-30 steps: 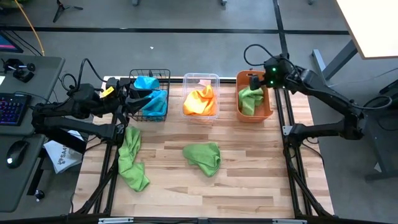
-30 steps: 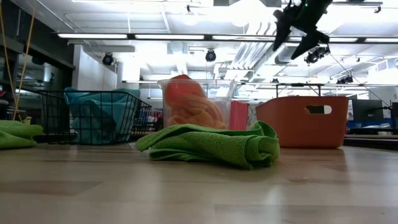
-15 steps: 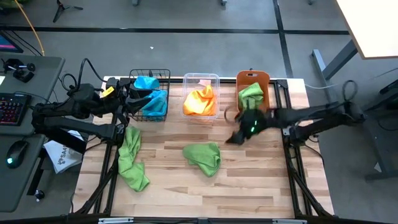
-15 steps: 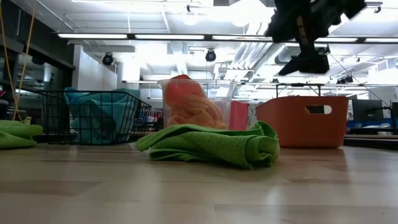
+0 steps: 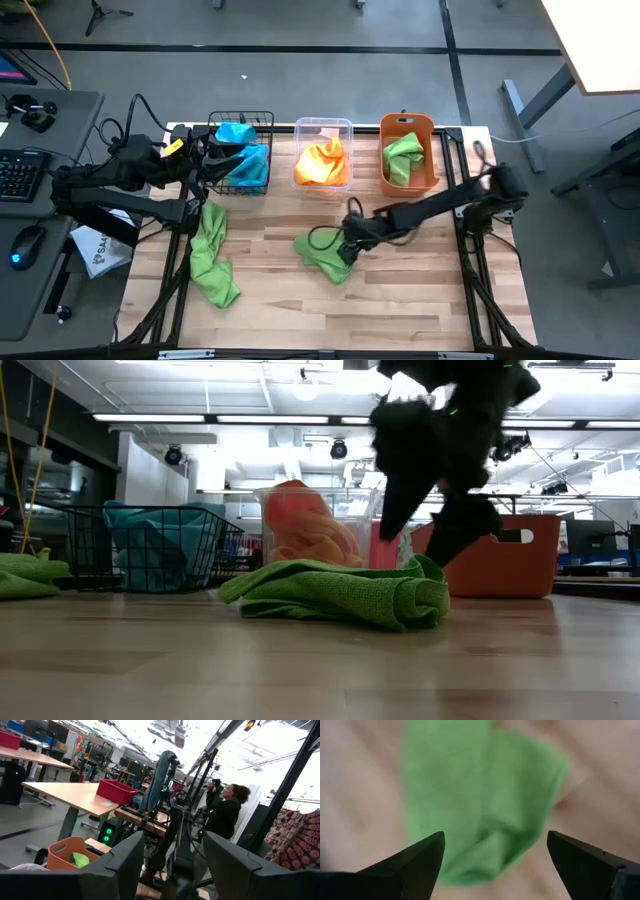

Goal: Sort microfiber towel by color & place in baskets
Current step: Put the right green towel into the orange bin

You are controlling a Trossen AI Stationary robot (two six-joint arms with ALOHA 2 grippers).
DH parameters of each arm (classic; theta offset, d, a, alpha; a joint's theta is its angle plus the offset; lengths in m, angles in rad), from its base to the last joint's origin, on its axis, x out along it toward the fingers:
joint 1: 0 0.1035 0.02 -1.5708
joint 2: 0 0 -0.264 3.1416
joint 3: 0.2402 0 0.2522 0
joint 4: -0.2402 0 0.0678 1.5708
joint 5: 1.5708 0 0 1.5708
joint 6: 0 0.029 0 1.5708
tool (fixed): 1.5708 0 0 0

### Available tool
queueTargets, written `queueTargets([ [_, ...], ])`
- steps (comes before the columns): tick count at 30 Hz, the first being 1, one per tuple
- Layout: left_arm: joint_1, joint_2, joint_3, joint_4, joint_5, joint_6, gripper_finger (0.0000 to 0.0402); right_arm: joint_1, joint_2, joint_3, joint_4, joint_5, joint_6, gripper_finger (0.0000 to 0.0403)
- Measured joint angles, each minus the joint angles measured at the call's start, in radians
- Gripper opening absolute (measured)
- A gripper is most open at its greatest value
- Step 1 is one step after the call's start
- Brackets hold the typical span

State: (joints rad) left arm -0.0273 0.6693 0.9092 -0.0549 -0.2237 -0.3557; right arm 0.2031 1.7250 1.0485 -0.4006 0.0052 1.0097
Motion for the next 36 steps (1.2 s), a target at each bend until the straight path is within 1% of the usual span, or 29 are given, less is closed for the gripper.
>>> queueTargets([
  [2,0.0,0.0,0.0,0.0,0.0,0.0,0.0193,0.0,0.067,0.088,-0.113,0.055,-0.028,0.0346],
  [4,0.0,0.0,0.0,-0.001,0.002,0.0,0.0193,0.0,0.126,0.158,-0.175,0.073,-0.062,0.0346],
  [10,0.0,0.0,0.0,-0.004,0.003,0.001,0.0193,0.025,0.256,0.27,-0.195,0.065,-0.155,0.0345],
  [12,0.0,0.0,0.0,-0.005,0.003,0.001,0.0193,0.032,0.29,0.288,-0.224,0.072,-0.159,0.0335],
  [13,0.0,0.0,0.0,-0.005,0.003,0.001,0.0193,0.036,0.299,0.295,-0.249,0.085,-0.155,0.0322],
  [14,0.0,0.0,0.0,-0.005,0.003,0.001,0.0193,0.041,0.307,0.303,-0.279,0.099,-0.15,0.0303],
  [16,0.0,0.0,0.0,-0.005,0.003,0.001,0.0193,0.053,0.313,0.307,-0.348,0.133,-0.132,0.0243],
  [18,0.0,0.0,0.0,-0.005,0.003,0.001,0.0193,0.066,0.303,0.304,-0.433,0.169,-0.107,0.0153],
  [19,0.0,0.0,0.0,-0.004,0.003,0.001,0.0193,0.073,0.29,0.301,-0.464,0.182,-0.104,0.0098],
  [20,0.0,0.0,0.0,-0.005,0.004,0.001,0.0193,0.079,0.274,0.298,-0.503,0.189,-0.119,0.0052],
  [21,0.0,0.0,0.0,-0.005,0.004,0.001,0.0193,0.084,0.253,0.295,-0.54,0.197,-0.144,0.0029],
  [23,0.0,0.0,0.0,-0.006,0.004,0.004,0.0193,0.088,0.186,0.294,-0.619,0.201,-0.165,0.0028],
  [25,0.0,0.0,0.0,-0.008,0.004,0.015,0.0193,0.086,0.108,0.3,-0.762,0.22,-0.179,0.0025],
  [27,0.0,0.0,0.0,-0.009,0.004,0.018,0.0193,0.085,0.027,0.293,-0.908,0.286,-0.174,0.001],
  [28,0.0,0.0,0.0,-0.009,0.004,0.018,0.0193,0.084,-0.021,0.287,-0.938,0.316,-0.171,0.0007],
  [30,0.0,0.0,0.0,-0.009,0.004,0.018,0.0193,0.077,-0.139,0.268,-0.953,0.364,-0.155,0.001],
  [33,0.0,0.0,0.0,-0.009,0.004,0.018,0.0193,0.061,-0.33,0.211,-0.945,0.415,-0.086,0.0005],
  [36,0.0,0.0,0.0,-0.008,0.003,0.018,0.0193,0.059,-0.523,0.152,-0.919,0.523,0.033,0.0005],
])
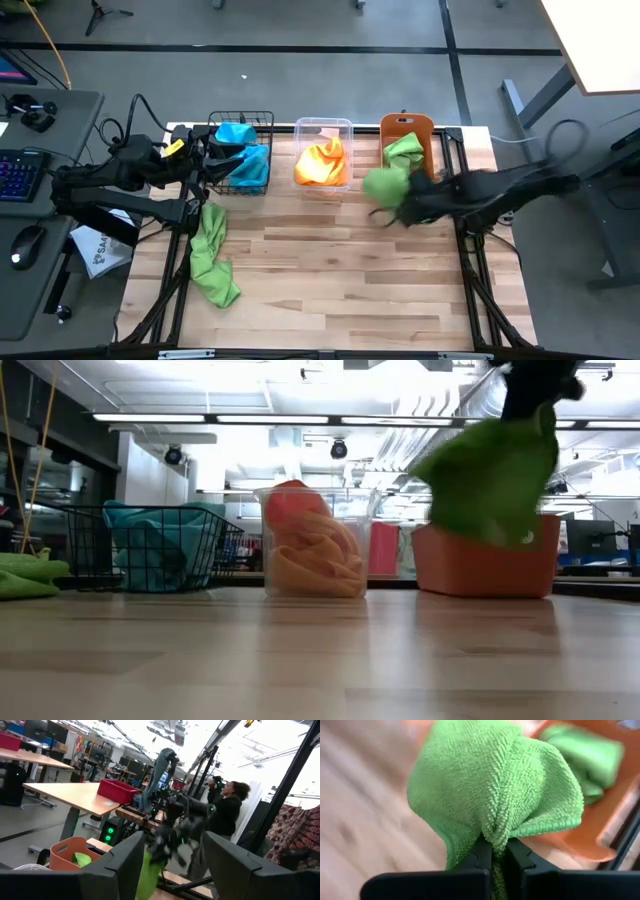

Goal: Sort microfiber towel by color & place in baskets
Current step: Put the right green towel into the orange bin

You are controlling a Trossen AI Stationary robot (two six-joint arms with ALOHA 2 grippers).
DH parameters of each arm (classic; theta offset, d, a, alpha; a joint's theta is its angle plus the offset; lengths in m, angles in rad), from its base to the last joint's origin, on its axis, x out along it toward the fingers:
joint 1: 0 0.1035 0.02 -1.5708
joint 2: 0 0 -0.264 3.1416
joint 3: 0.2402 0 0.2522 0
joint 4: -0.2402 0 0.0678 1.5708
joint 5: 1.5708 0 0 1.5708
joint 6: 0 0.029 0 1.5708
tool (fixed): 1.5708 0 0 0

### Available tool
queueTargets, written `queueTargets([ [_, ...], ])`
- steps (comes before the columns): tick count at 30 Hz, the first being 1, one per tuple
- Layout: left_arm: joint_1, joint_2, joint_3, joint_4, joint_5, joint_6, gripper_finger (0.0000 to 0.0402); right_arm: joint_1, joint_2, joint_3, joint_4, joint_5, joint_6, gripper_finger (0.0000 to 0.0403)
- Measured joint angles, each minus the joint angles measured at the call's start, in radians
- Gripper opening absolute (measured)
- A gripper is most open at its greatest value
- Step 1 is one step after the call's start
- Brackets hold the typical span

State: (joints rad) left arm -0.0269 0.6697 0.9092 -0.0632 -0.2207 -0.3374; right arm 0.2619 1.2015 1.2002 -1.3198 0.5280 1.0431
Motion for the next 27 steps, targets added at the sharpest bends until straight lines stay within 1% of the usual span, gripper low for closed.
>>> queueTargets([
  [3,0.0,0.0,0.0,0.0,-0.023,0.002,0.0193,0.0,-0.184,-0.044,0.001,0.124,0.085,0.0003],
  [7,0.0,0.0,0.0,0.001,-0.061,0.002,0.0193,-0.013,-0.363,-0.078,0.007,0.296,0.136,0.0002],
  [9,0.0,0.0,0.0,0.001,-0.075,0.002,0.0193,-0.033,-0.424,-0.085,0.009,0.386,0.151,0.0002],
  [11,0.0,0.0,0.0,0.002,-0.081,0.002,0.0193,-0.059,-0.457,-0.086,0.012,0.468,0.152,0.0002],
  [14,0.0,0.0,0.0,0.013,-0.081,0.002,0.0193,-0.108,-0.469,-0.087,0.027,0.532,0.125,0.0001],
  [16,0.0,0.0,0.0,0.018,-0.082,0.002,0.0193,-0.145,-0.465,-0.087,0.044,0.553,0.119,0.0001],
  [18,0.0,0.0,0.0,0.023,-0.091,0.002,0.0193,-0.178,-0.449,-0.087,0.082,0.549,0.086,0.0001],
  [23,0.0,0.0,0.0,0.038,-0.126,0.009,0.0193,-0.26,-0.347,-0.087,0.196,0.446,-0.072,0.0001],
  [27,0.0,0.0,0.0,0.067,-0.133,0.018,0.0193,-0.368,-0.26,-0.087,0.255,0.348,-0.158,0.0001],
])
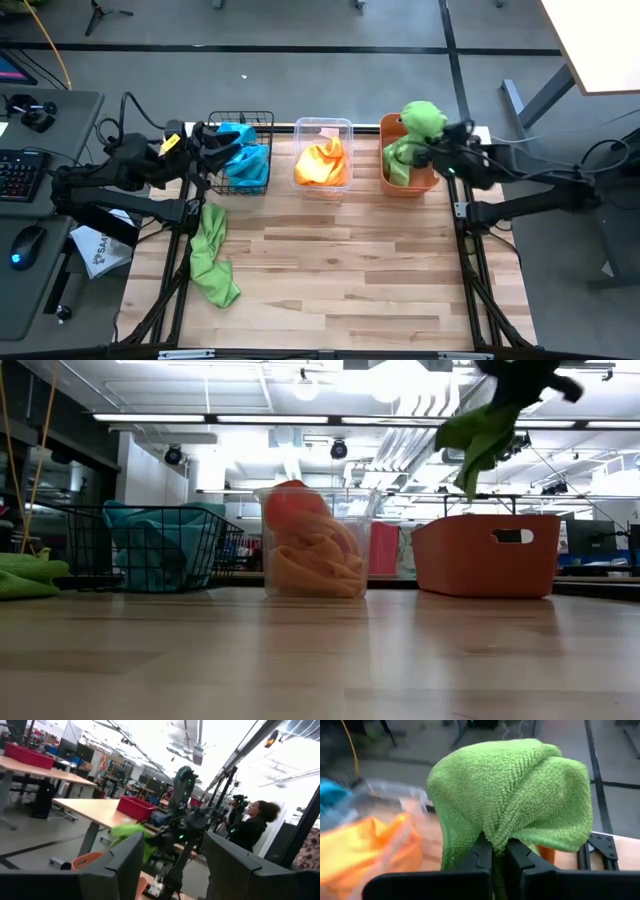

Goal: Sort microfiber towel by color & place in baskets
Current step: Put the right green towel into the orange bin

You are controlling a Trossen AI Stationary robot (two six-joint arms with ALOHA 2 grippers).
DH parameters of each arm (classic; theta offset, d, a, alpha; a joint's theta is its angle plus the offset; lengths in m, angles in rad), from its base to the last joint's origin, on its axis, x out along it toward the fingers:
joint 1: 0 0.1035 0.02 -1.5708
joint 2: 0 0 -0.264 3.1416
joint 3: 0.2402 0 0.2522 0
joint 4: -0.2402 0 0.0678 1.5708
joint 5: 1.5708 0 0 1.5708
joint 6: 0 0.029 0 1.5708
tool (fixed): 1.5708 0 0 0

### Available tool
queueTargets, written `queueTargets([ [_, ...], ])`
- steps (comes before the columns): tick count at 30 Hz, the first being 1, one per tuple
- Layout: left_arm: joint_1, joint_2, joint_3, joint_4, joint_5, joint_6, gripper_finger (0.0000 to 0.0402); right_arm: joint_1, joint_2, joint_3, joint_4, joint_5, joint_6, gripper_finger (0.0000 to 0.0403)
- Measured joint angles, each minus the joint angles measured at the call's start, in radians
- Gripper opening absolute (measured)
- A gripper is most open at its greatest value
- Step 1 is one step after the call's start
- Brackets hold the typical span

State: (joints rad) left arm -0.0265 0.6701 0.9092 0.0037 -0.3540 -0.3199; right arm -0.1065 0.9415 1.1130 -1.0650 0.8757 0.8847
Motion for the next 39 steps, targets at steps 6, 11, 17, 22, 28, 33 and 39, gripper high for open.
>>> queueTargets([
  [6,0.0,0.0,0.0,0.007,0.004,-0.025,0.0193,-0.193,0.118,0.0,0.109,-0.251,-0.259,0.0001],
  [11,0.0,0.0,0.0,0.007,0.018,-0.07,0.0193,-0.341,0.151,0.0,0.16,-0.309,-0.359,0.0001],
  [17,-0.001,0.0,0.0,0.006,0.084,-0.071,0.0193,-0.491,0.152,0.0,0.191,-0.458,-0.459,0.0001],
  [22,-0.001,0.0,0.0,0.004,0.092,-0.07,0.0193,-0.55,0.147,-0.037,0.185,-0.501,-0.464,0.0001],
  [28,-0.001,0.0,0.0,0.001,0.091,-0.07,0.0193,-0.552,0.134,-0.271,0.365,-0.657,-0.375,0.0001],
  [33,-0.001,0.0,0.0,0.001,0.09,-0.07,0.0193,-0.552,0.135,-0.4,0.464,-0.719,-0.289,0.0003],
  [39,-0.001,0.0,0.0,0.001,0.079,-0.061,0.0193,-0.552,0.135,-0.382,0.449,-0.715,-0.312,0.0054],
])
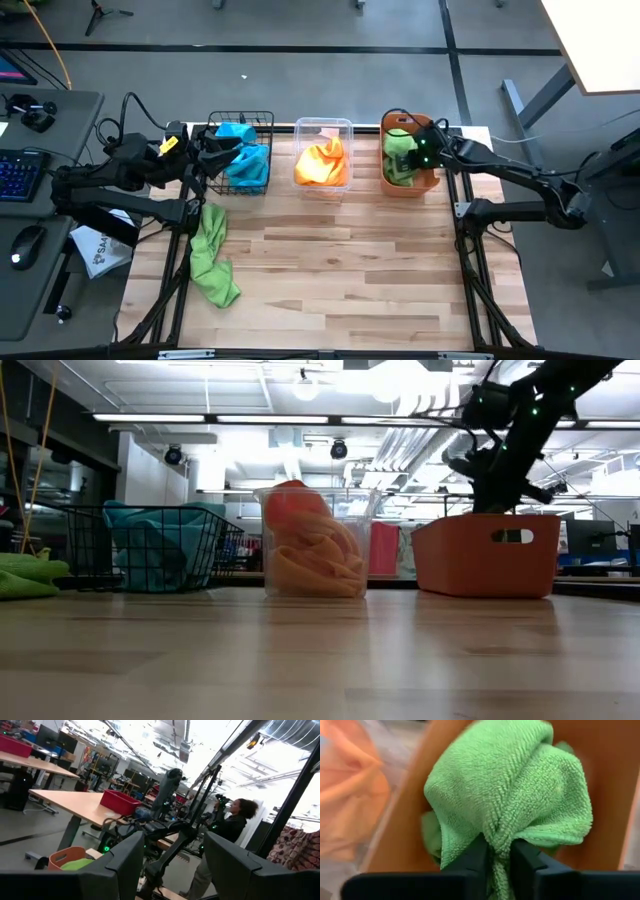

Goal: Sort microfiber towel by color & place in baskets
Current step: Put the right green towel into the orange bin, then put the green towel into the orange bin

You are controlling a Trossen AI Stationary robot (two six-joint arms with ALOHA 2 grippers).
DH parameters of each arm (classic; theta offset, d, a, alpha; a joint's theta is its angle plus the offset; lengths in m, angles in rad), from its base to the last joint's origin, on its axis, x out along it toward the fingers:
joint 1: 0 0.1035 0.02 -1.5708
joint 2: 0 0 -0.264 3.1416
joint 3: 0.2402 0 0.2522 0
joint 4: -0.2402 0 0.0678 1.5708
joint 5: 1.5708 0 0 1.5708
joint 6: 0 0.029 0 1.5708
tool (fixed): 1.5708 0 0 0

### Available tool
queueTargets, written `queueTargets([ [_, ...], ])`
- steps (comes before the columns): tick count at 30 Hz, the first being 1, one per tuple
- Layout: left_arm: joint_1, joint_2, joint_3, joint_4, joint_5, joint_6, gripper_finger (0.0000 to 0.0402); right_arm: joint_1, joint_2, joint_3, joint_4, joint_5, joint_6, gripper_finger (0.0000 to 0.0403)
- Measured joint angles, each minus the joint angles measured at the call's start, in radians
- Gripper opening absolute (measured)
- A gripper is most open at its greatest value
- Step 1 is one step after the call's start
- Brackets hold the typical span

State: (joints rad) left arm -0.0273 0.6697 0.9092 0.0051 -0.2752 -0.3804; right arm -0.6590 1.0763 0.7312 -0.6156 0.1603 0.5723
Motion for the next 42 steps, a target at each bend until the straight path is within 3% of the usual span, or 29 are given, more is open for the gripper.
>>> queueTargets([
  [14,0.0,0.0,0.0,0.016,-0.017,0.025,0.0193,0.0,-0.001,0.266,-0.274,0.006,-0.109,0.0274],
  [18,0.001,0.055,0.001,0.021,-0.135,-0.082,0.0193,0.0,-0.004,0.305,-0.302,-0.104,-0.117,0.0302],
  [21,0.0,0.147,0.002,-0.032,-0.015,-0.14,0.0193,0.019,-0.011,0.31,-0.283,-0.208,-0.106,0.0308],
  [25,-0.026,0.294,0.097,-0.334,0.229,-0.215,0.0193,0.07,-0.03,0.31,-0.261,-0.225,-0.097,0.0309],
  [28,-0.084,0.393,0.204,-0.715,0.346,-0.245,0.0193,0.104,-0.051,0.31,-0.223,-0.226,-0.065,0.0309],
  [33,-0.267,0.501,0.223,-1.227,0.29,-0.456,0.0193,0.151,-0.085,0.31,-0.172,-0.195,-0.019,0.0309],
  [36,-0.372,0.542,0.153,-1.356,0.284,-0.693,0.0193,0.17,-0.092,0.31,-0.172,-0.16,-0.004,0.0309],
  [42,-0.531,0.587,-0.011,-1.338,0.429,-0.975,0.0192,0.184,-0.089,0.31,-0.172,-0.15,0.007,0.0309],
])
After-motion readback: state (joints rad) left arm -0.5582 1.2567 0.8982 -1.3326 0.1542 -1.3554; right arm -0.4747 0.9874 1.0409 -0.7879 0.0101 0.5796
